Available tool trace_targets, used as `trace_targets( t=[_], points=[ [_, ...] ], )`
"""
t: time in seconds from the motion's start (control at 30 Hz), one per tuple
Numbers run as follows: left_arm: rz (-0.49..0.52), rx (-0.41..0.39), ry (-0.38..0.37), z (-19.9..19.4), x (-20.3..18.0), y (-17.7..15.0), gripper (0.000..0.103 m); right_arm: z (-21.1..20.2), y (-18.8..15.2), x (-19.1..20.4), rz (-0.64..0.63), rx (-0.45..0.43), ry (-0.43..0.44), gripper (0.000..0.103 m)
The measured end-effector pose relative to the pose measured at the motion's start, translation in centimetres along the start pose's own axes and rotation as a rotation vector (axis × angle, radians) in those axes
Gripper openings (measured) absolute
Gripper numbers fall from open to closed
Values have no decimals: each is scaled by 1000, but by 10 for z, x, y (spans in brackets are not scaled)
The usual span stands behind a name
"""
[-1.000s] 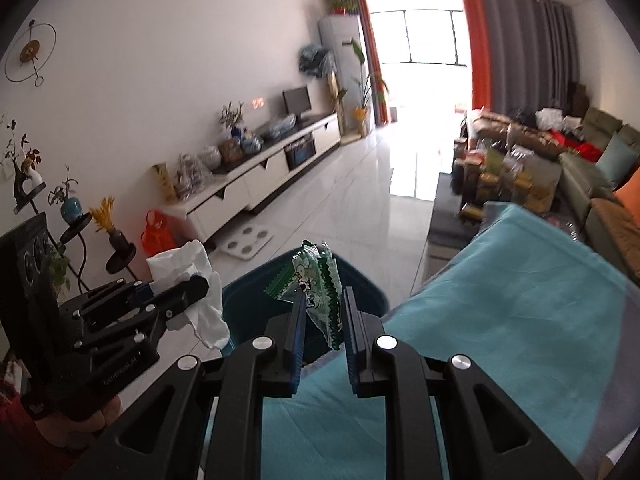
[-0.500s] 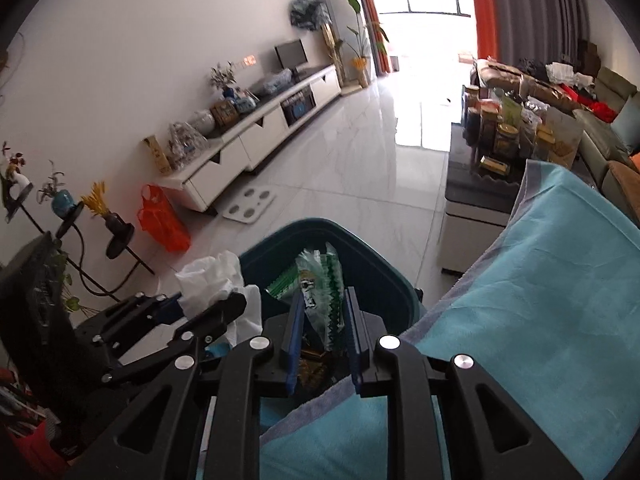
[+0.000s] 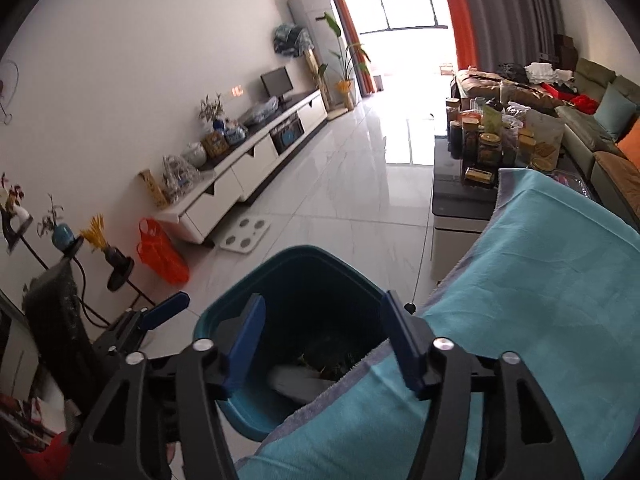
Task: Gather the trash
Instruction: 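Carry both items over the teal bin and open both tools to drop them, then return both tools over the table toward the remaining cups and wrappers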
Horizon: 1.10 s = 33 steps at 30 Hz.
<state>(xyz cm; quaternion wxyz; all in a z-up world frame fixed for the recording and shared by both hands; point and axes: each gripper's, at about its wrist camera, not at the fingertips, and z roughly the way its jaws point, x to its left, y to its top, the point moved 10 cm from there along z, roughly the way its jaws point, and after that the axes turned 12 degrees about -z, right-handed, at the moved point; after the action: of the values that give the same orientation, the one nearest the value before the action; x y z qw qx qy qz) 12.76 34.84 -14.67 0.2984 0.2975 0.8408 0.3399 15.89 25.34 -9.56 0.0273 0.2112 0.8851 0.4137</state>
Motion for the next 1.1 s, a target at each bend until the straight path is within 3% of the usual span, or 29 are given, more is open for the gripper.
trace_targets(
  t=[0.07, 0.17, 0.23, 0.3, 0.73, 1.1],
  points=[
    [-21, -9, -3, -7, -1, 4, 98, -10, 1, -2, 16, -29, 5, 67],
    [-36, -44, -11, -26, -2, 11, 98, -30, 3, -4, 9, -79, -23, 83],
    [-44, -72, -18, -41, -4, 17, 98, -46, 3, -1, -14, -114, -40, 84],
    [-47, -98, -21, -57, -4, 20, 98, -57, 3, 0, -28, -137, -59, 95],
    [23, -274, -59, -147, -46, 39, 98, -120, -21, -5, -67, -245, -151, 96],
    [104, -251, -222, -178, -122, 17, 98, -202, -63, -37, -59, -339, -365, 96]
  ],
)
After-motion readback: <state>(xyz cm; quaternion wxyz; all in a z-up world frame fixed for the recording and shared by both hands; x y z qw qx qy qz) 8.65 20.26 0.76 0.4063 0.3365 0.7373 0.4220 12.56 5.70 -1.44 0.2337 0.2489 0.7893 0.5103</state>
